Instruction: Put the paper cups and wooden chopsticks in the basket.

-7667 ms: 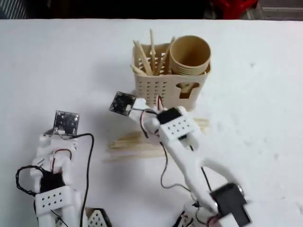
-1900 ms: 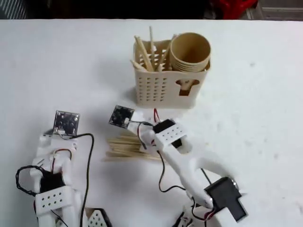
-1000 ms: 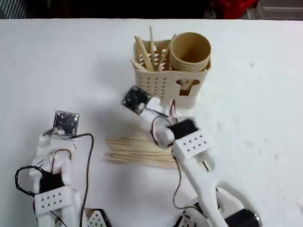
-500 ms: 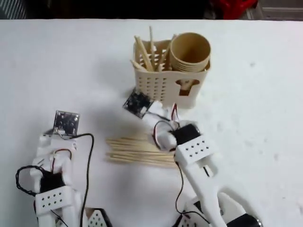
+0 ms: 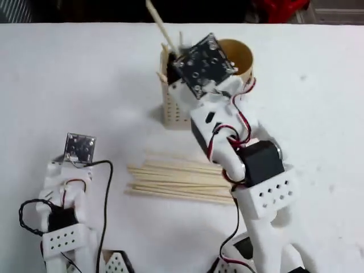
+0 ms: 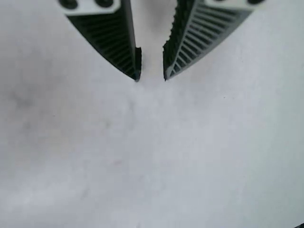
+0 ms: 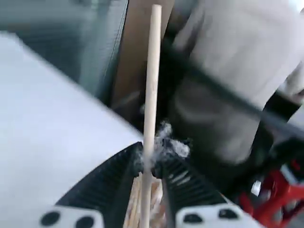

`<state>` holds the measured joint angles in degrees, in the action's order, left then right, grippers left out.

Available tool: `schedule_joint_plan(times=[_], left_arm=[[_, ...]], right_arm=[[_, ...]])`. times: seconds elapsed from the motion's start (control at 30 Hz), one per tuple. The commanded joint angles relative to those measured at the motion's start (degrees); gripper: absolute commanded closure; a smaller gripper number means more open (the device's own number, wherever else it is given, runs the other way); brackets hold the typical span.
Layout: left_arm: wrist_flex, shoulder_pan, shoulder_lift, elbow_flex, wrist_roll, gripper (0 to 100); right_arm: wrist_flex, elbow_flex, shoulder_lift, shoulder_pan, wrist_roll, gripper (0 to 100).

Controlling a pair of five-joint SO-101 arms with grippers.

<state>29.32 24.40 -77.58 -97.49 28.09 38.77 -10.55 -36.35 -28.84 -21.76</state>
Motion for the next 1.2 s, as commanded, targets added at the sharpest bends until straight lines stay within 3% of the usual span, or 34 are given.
schedule_joint_plan(times=[0.0, 0.2, 0.77, 1.0, 1.17], left_arm=[[-0.70, -0.84, -0.75, 1.49, -0.35, 91], [-0.70, -0.84, -0.75, 1.41, -0.35, 91], [-0.70, -0.84, -0.75, 1.41, -0.35, 91], [-0.70, -0.84, -0.75, 1.41, -0.35, 91], [-0.70, -0.84, -0.75, 1.41, -0.35, 91]], right_arm=[[-10.33, 3.25, -0.75, 0.31, 0.79, 98.1], [-19.74, 3.69, 5.93, 0.75, 11.52, 98.1], [-18.24, 3.25, 13.93, 0.84, 11.69, 97.9], [-15.25, 3.25, 13.58, 0.75, 11.78, 85.5], [-14.37, 3.16, 13.49, 0.75, 11.69, 88.0]])
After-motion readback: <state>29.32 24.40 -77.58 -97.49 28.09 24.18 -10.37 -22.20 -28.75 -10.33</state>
